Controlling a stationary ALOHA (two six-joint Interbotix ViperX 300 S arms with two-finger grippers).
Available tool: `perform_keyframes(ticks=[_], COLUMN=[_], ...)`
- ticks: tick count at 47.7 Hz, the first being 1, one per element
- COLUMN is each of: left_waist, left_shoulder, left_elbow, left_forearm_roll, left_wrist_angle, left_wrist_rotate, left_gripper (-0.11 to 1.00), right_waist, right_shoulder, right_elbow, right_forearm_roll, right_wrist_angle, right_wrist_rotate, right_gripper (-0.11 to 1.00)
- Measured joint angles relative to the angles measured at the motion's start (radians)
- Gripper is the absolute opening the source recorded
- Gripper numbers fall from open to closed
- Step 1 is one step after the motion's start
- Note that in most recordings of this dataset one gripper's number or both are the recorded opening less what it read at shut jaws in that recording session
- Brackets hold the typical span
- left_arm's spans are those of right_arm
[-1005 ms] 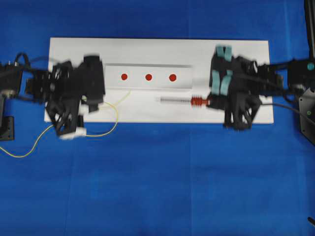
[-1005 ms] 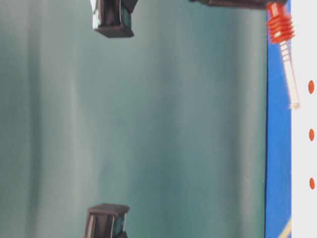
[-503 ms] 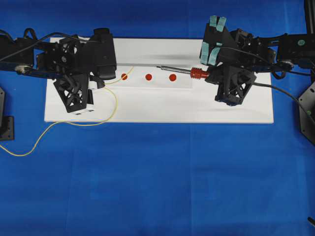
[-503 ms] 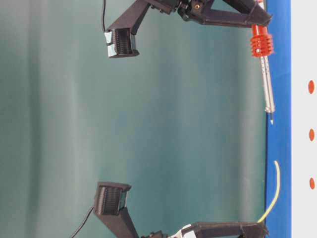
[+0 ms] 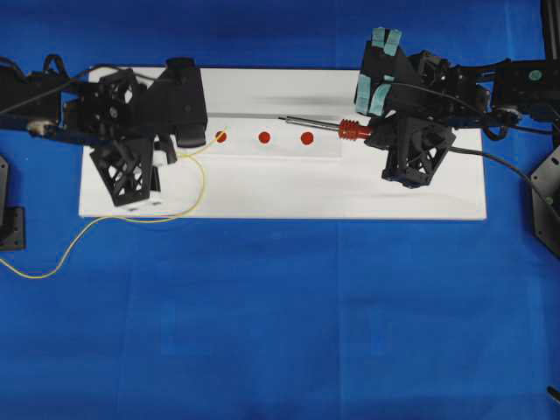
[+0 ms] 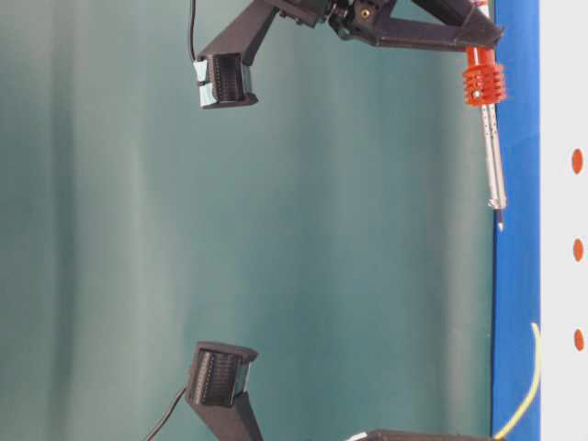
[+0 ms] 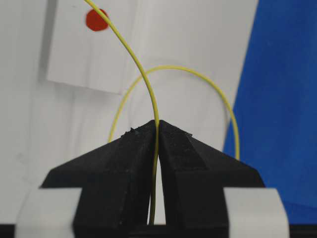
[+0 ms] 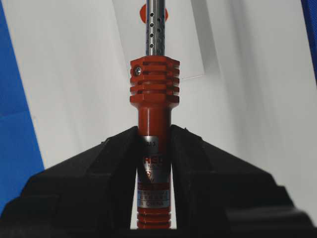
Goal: Touch the tip of the soldering iron to the tip of the solder at the mark.
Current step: 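Move the iron tip leftward toward the wire tip at the left red dot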
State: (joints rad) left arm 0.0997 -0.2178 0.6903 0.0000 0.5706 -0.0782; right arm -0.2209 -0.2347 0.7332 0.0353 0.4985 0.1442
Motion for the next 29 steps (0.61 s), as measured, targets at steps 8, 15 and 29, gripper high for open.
perform_keyframes(ticks=[8,15,29], left_waist=[-0.011,-0.011,-0.011], left_shoulder=[0.000,0.006,0.054], left_elbow=[0.009,0.020,0.028], left_forearm_roll=[0.000,0.000,0.000], left_wrist_angle=[0.000,0.000,-0.009], left_wrist_rotate=[-0.026,-0.037,-0.035], left_gripper=[0.01,0.01,0.01], right_waist=[0.000,0.000,0.000], right_shoulder=[0.008,0.012,0.017], right_elbow=[-0.005,-0.011,-0.012], right_forearm_roll=[0.000,0.000,0.002], right_wrist_angle=[0.000,0.000,-0.002], right_wrist_rotate=[-0.002,0.000,0.000], right_gripper=[0.06,0.06,0.06])
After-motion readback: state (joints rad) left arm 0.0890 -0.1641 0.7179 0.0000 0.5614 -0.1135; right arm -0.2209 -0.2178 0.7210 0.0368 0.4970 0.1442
